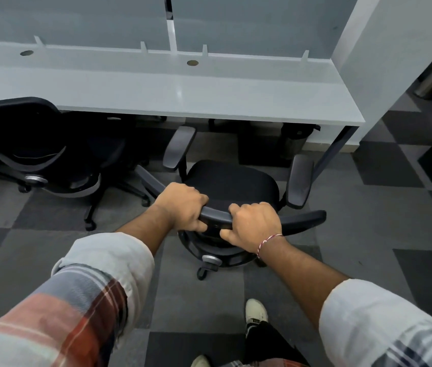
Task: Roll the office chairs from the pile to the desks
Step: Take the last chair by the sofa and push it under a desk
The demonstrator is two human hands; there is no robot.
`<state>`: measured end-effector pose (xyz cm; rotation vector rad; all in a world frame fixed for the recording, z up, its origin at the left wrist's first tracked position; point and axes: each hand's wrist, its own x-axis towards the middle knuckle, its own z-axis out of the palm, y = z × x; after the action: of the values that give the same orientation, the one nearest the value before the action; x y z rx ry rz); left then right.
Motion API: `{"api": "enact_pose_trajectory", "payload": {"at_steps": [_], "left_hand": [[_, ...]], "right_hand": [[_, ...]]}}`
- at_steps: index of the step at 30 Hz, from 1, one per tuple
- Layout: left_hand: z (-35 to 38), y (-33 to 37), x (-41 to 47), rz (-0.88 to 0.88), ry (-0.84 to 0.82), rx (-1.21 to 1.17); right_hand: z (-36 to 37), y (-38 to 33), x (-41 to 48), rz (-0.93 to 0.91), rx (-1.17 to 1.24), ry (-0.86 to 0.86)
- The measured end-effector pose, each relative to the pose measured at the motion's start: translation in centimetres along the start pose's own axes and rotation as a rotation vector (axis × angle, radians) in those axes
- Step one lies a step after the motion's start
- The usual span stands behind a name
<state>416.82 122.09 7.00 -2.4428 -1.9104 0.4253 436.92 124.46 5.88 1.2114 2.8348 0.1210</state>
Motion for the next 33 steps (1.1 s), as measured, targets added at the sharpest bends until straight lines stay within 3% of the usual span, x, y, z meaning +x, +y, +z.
{"api": "enact_pose_trajectory", "payload": {"at_steps": [9, 21, 27, 33], "left_hand": [[-1.3, -1.2, 11.2, -0.05, 0.017, -0.025], [-5.1, -0.2, 29.4, -0.198, 0.078, -0.153], [-5.4, -4.7, 32.6, -0.228, 0.044, -0.102], [-5.5, -3.5, 32.5, -0.238, 0.045, -0.132]], "right_hand": [[2.2, 9.4, 7.9, -0.039, -0.07, 0.014], [3.0, 27.5, 21.3, -0.174, -0.159, 0.031], [4.1, 28.3, 25.9, -0.239, -0.077, 0.134], [4.5, 28.8, 24.9, -0.213, -0.07, 0.222]]}}
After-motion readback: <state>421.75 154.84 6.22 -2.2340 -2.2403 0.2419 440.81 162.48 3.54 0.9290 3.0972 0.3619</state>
